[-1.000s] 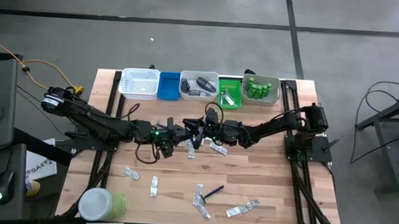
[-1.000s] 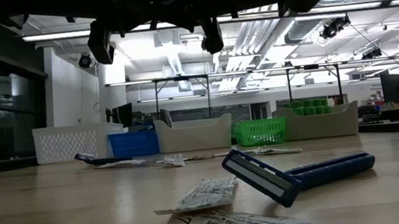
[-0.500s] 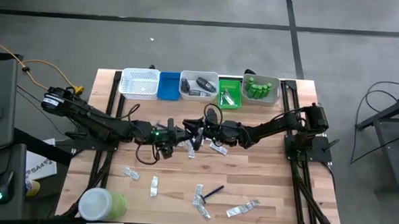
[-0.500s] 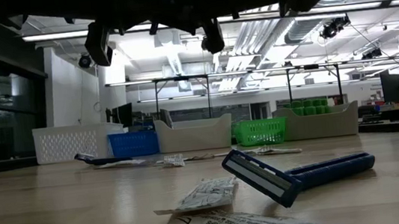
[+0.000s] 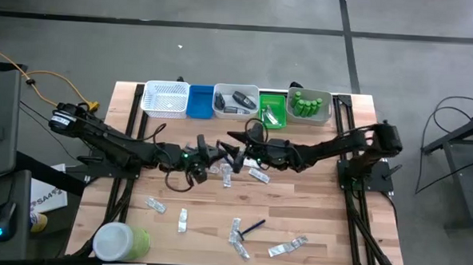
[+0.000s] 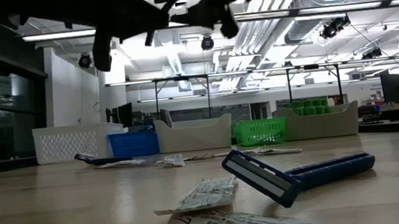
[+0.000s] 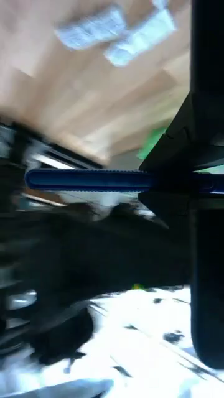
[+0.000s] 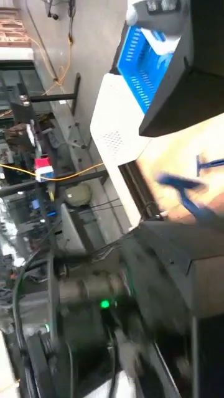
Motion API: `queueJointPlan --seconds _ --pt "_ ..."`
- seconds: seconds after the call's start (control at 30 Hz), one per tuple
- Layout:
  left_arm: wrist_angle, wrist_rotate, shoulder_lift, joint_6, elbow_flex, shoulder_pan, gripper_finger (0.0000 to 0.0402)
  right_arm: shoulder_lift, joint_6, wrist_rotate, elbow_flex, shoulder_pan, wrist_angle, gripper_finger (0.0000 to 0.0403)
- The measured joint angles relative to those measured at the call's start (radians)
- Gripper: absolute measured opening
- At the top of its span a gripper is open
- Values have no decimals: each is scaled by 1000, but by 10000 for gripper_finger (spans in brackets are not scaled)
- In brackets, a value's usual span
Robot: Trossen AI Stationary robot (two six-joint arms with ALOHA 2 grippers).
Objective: Pick & Place Travel size toiletries
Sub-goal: Put the razor into the blue bin
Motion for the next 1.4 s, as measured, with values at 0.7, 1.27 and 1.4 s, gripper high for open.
queueJointPlan --seconds 0.7,1.27,1.4 --pt "-218 -33 0 -1251 7 667 29 -415 -23 0 0 1 -640 243" --pt "-381 224 61 -1630 55 886 29 -425 -52 0 0 1 -684 243" --pt "-381 201 115 -1635 55 881 29 -425 -48 -1 0 1 -682 243"
